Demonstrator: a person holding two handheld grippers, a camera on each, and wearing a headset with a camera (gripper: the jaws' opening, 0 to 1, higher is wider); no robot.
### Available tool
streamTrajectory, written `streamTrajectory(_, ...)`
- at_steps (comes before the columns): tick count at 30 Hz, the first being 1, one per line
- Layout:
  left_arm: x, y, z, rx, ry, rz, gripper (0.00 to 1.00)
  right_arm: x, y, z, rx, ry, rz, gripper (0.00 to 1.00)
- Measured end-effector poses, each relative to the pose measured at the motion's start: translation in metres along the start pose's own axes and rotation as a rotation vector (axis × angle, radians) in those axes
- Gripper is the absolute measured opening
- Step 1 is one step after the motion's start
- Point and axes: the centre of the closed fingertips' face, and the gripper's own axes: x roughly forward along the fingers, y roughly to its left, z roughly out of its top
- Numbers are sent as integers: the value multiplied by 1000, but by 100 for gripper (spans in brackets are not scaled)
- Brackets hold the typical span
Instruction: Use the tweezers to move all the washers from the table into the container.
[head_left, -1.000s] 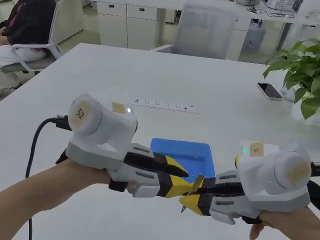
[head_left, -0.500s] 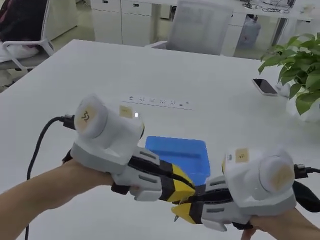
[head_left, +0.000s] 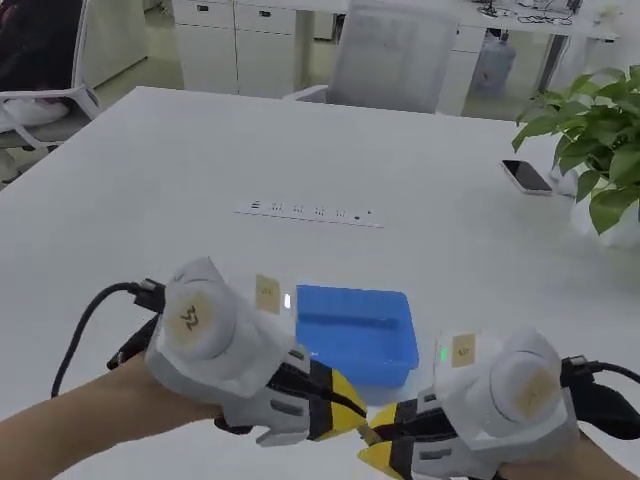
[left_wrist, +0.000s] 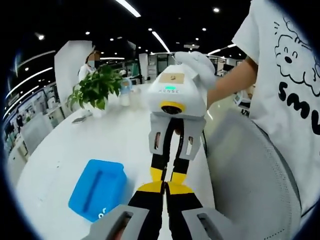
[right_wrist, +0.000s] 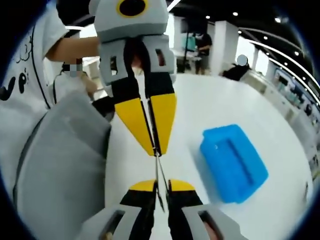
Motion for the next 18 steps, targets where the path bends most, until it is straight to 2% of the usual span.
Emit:
streamTrajectory(3,4,2,-7,17,28,7,0,6,-3,-5,-9,24,7,5)
streamTrajectory(7,10,7,-23,53,94,14,0,13,-7,-13,-24,64,6,5)
streamTrajectory(13,16,11,-38,57,115,16,0,20,-10,-21,-36,89,13,5)
streamTrajectory(14,18,13,-45,47,124,20,0,23,-11,-24,-28,91,19,5)
streamTrajectory(18,23,13,-58,29,120,25,0,32,-12,-30,4,84,29,6)
